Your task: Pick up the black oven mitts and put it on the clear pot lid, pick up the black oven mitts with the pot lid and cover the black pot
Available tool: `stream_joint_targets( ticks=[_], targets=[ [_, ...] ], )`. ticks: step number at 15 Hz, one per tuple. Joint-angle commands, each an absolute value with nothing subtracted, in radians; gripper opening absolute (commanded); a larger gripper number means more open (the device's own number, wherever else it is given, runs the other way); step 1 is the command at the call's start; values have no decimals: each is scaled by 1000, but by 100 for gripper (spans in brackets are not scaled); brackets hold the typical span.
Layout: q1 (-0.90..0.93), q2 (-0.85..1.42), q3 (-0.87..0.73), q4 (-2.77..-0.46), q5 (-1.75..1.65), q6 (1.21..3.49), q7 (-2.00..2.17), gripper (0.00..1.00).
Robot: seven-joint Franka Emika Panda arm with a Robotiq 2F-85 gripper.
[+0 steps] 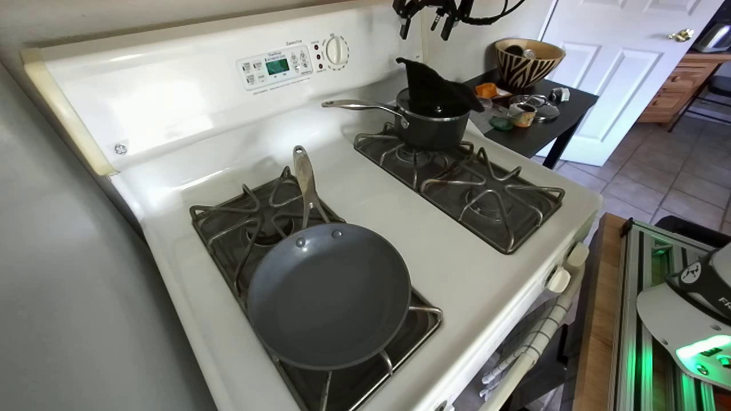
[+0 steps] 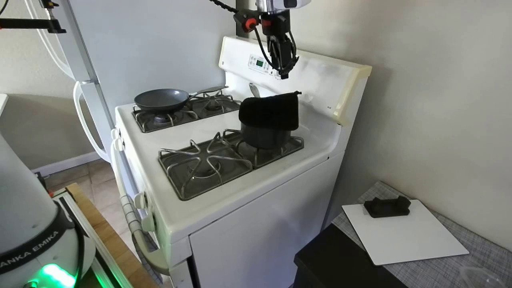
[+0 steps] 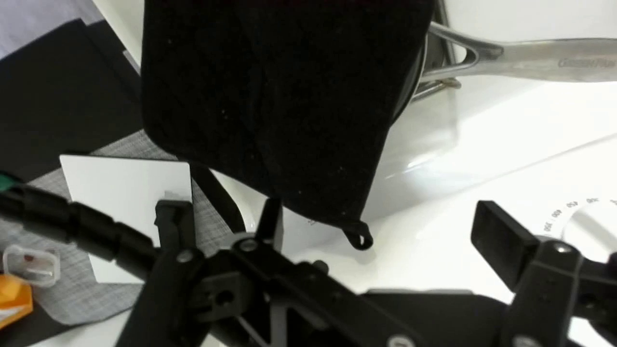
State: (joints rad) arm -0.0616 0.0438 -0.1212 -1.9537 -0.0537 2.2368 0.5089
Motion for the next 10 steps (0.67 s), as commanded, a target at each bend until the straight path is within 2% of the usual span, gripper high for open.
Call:
stream_joint_targets(
  ticks=[1, 8, 10],
  targets=[
    [-59, -56, -102, -2063, -153, 2332, 542, 100],
    [-87, -185, -64, -2152, -236, 2365, 619, 100],
    [-90, -140, -63, -2096, -203, 2338, 579, 100]
  ],
)
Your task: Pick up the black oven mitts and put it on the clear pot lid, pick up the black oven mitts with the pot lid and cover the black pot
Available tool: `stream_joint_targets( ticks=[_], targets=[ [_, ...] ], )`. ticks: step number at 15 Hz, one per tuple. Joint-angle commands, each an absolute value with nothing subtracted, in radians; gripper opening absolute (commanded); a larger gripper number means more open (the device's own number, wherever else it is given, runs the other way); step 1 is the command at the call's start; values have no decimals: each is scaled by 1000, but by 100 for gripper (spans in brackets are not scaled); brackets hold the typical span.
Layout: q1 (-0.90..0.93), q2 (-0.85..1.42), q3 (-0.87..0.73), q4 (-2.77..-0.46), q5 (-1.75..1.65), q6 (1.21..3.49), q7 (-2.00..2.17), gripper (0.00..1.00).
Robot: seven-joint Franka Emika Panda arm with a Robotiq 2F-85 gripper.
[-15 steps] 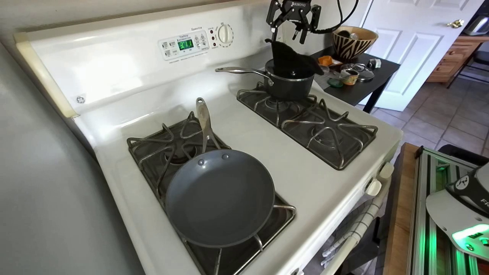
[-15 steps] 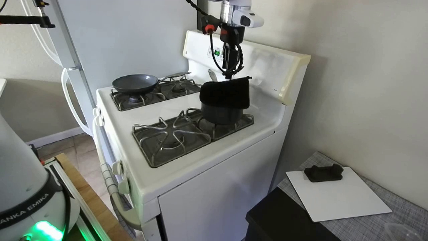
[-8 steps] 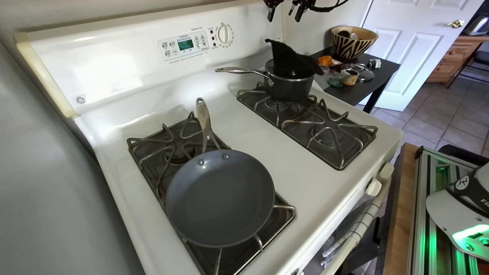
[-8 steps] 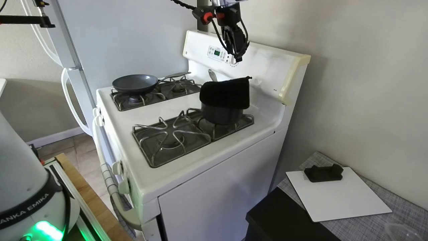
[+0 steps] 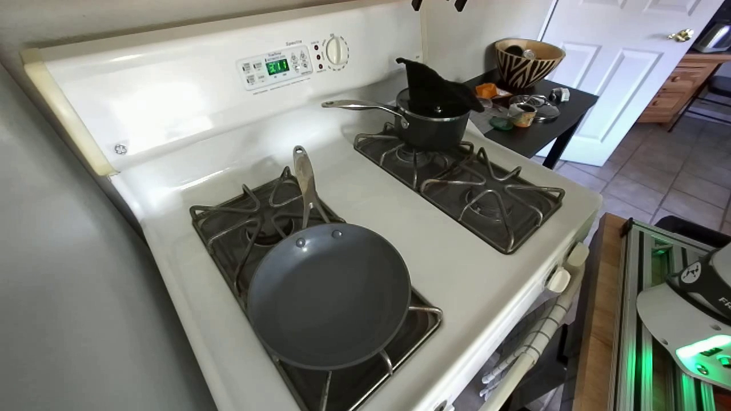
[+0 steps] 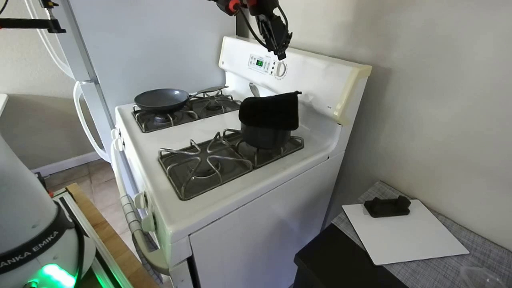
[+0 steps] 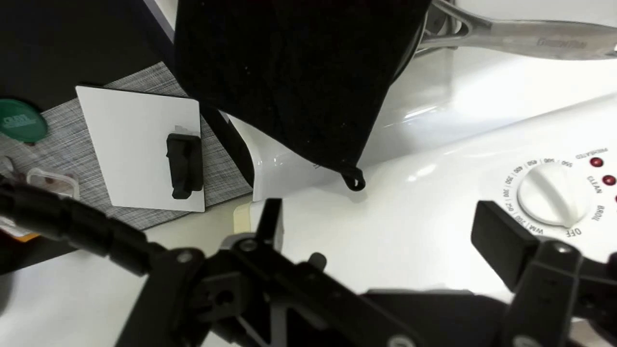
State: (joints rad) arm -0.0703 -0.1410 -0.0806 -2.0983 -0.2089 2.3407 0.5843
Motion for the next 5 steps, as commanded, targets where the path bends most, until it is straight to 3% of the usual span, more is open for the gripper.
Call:
stream_joint_targets(
  ticks=[1, 5],
  targets=[
    [-92, -152, -60, -2104, -204, 2338, 581, 100],
    [-95, -165, -58, -2118, -204, 2339, 583, 100]
  ],
)
